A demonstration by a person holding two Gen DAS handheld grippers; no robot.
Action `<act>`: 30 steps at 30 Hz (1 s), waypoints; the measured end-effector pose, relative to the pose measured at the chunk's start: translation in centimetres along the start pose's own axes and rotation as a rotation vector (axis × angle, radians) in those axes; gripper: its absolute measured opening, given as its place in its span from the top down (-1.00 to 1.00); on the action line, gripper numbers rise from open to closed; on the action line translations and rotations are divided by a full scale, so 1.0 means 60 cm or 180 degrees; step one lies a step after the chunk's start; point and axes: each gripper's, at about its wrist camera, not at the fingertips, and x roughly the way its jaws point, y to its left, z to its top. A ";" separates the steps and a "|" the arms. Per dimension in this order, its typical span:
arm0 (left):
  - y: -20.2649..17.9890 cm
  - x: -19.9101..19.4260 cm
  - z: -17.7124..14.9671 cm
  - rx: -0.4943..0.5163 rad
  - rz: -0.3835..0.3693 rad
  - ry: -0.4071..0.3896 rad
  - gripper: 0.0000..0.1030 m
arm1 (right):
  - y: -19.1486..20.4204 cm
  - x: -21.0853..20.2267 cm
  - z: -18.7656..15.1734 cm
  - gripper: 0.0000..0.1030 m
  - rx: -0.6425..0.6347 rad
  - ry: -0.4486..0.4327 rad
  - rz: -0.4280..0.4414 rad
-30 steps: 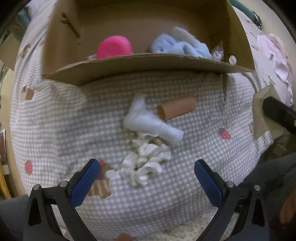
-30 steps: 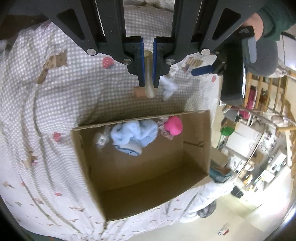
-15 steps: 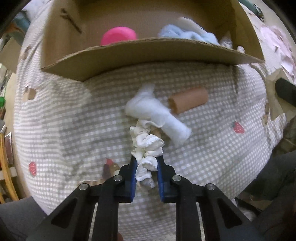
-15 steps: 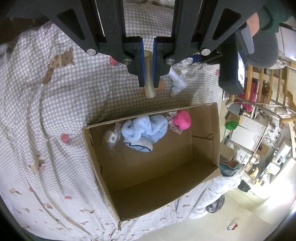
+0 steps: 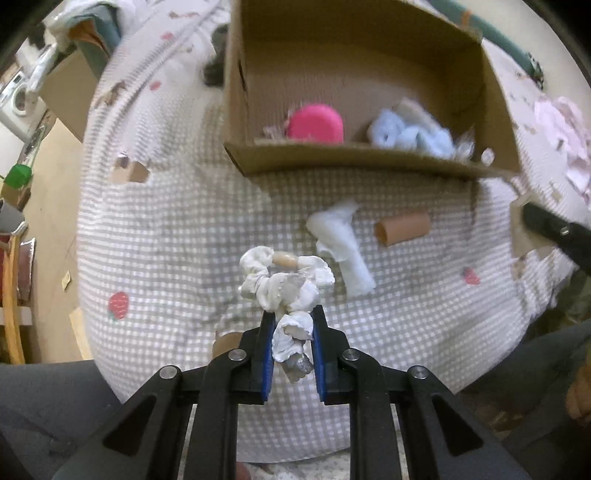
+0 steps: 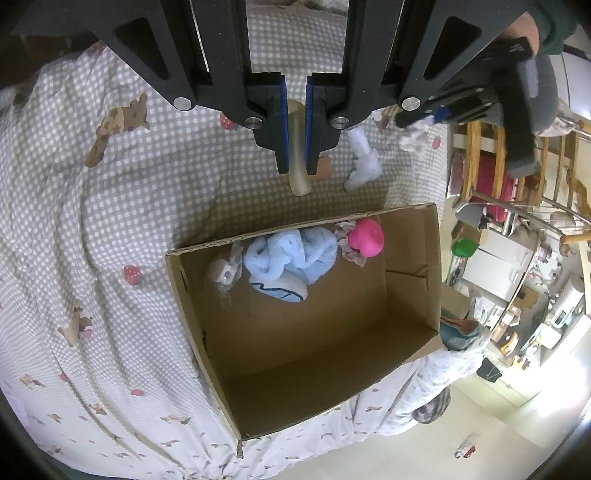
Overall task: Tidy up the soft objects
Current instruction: 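Carry the white scrunchie into the box with the left gripper and lower it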
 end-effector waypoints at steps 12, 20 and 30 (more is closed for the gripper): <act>-0.012 -0.108 0.035 -0.0109 -0.0027 -0.0510 0.70 | 0.009 -0.029 -0.007 0.84 -0.0049 -0.0131 0.0141; -0.007 -0.165 0.094 -0.0055 -0.0092 -0.0845 0.70 | 0.026 -0.086 0.019 0.84 -0.0070 -0.0356 0.0320; -0.027 -0.182 0.186 0.0037 -0.0182 -0.1039 0.70 | 0.051 -0.113 0.099 0.84 -0.0095 -0.0543 0.0422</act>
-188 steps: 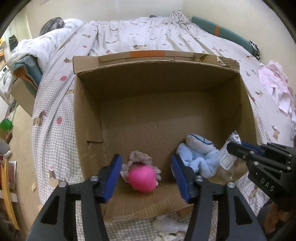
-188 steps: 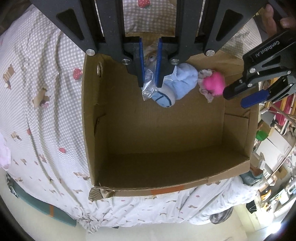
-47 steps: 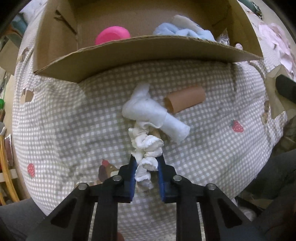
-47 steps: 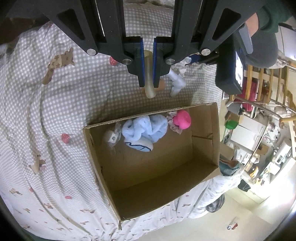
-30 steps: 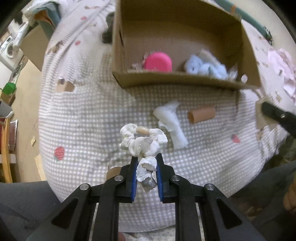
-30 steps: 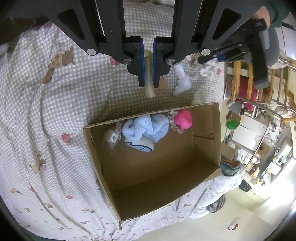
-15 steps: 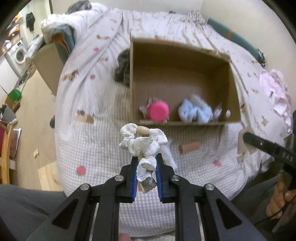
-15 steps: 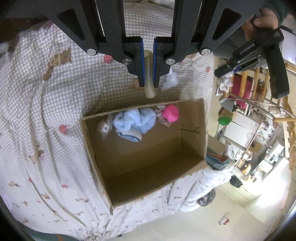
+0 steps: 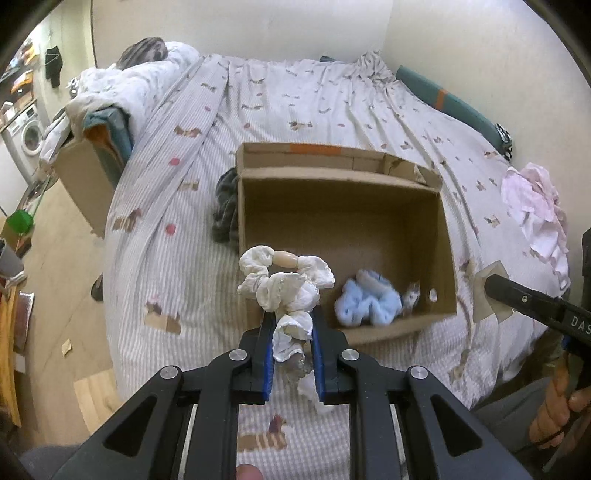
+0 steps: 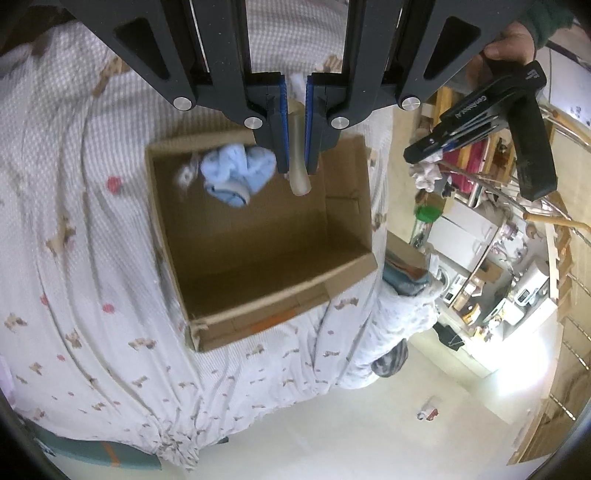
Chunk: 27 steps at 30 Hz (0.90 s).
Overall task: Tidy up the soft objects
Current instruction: 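Carry the white scrunchie into the box with the left gripper and lower it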
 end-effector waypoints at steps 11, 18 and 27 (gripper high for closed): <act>-0.027 0.085 0.064 0.0118 -0.0054 0.0079 0.70 | -0.012 0.077 0.046 0.84 -0.0047 0.0095 -0.0113; -0.046 0.155 0.053 0.0257 -0.0010 0.0191 0.70 | -0.038 0.141 0.037 0.84 0.0015 0.0279 -0.0233; -0.048 0.216 0.030 0.0259 0.0007 0.0380 0.70 | -0.049 0.193 0.025 0.84 -0.0037 0.0499 -0.0377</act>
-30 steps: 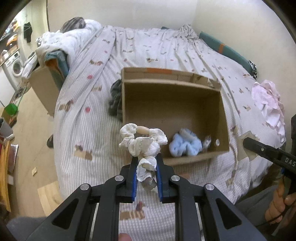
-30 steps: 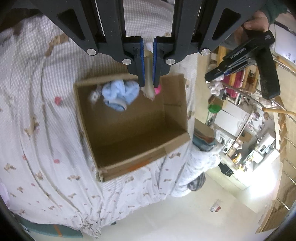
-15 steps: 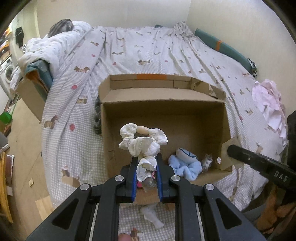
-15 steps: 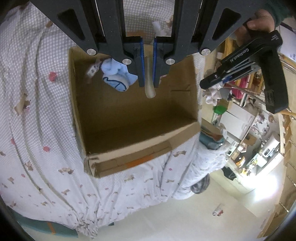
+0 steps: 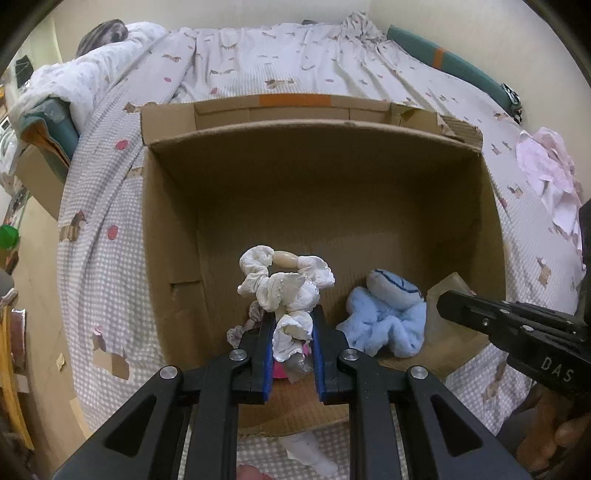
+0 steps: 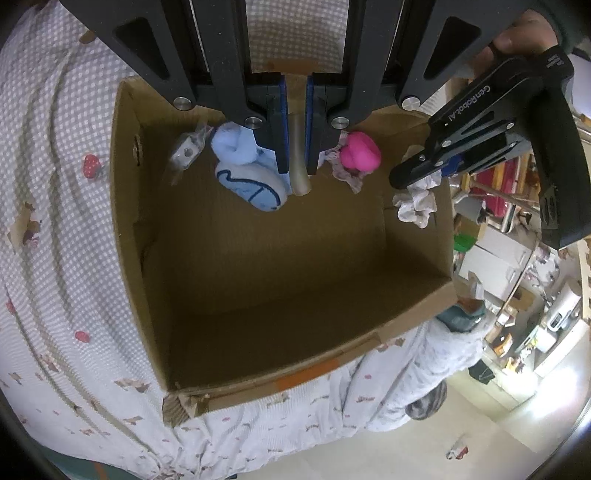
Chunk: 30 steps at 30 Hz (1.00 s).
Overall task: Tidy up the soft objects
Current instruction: 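Carry the white scrunchie into the box with the left gripper and lower it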
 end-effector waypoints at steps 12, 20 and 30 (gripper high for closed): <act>-0.005 0.021 -0.010 0.0029 0.0011 0.0092 0.70 | -0.013 0.035 0.003 0.83 0.0045 0.0180 -0.0130; 0.002 0.031 -0.009 -0.0001 0.0007 0.0140 0.69 | -0.024 0.036 0.003 0.81 0.0127 0.0185 -0.0158; -0.004 0.032 -0.009 0.0035 -0.0006 0.0115 0.62 | -0.032 0.030 0.001 0.74 0.0199 0.0142 -0.0141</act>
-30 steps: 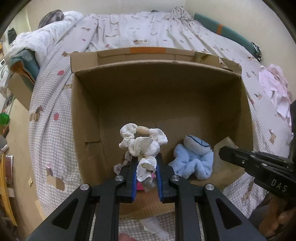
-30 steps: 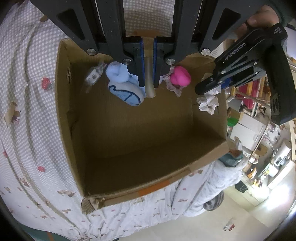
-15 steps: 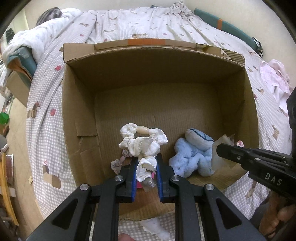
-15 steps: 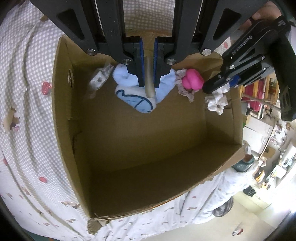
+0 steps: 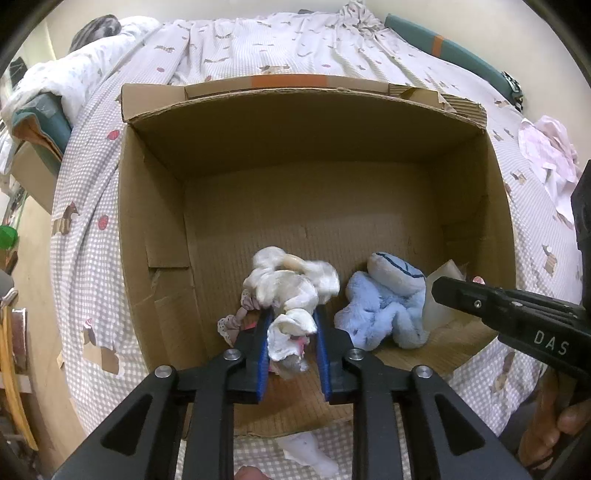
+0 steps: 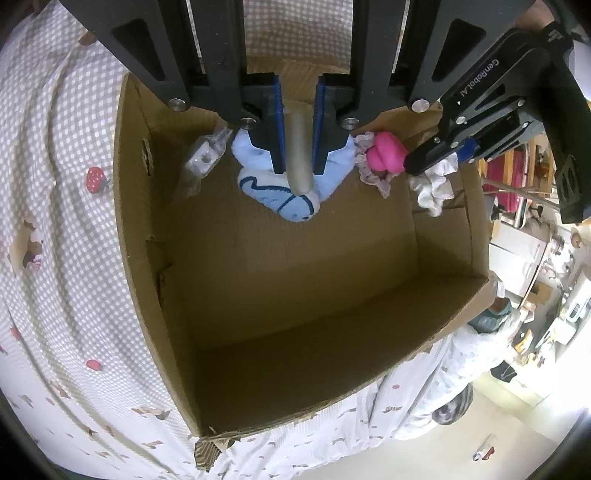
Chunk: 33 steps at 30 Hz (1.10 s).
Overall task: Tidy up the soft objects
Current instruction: 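Carry the white scrunchie into the box with the left gripper and lower it, then open the left gripper to release the scrunchie and withdraw both grippers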
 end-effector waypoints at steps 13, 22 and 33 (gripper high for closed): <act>0.007 -0.033 0.003 -0.0070 0.0034 -0.0171 -0.58 | -0.001 -0.034 0.005 -0.53 0.0058 -0.0326 0.0077; 0.007 -0.059 0.005 -0.0086 0.0058 -0.0337 -0.70 | 0.016 -0.078 0.013 -1.00 -0.0078 -0.0799 0.0029; 0.020 -0.095 -0.010 -0.0173 0.0108 -0.0500 -0.73 | 0.022 -0.118 0.000 -1.00 -0.0192 -0.1112 -0.0058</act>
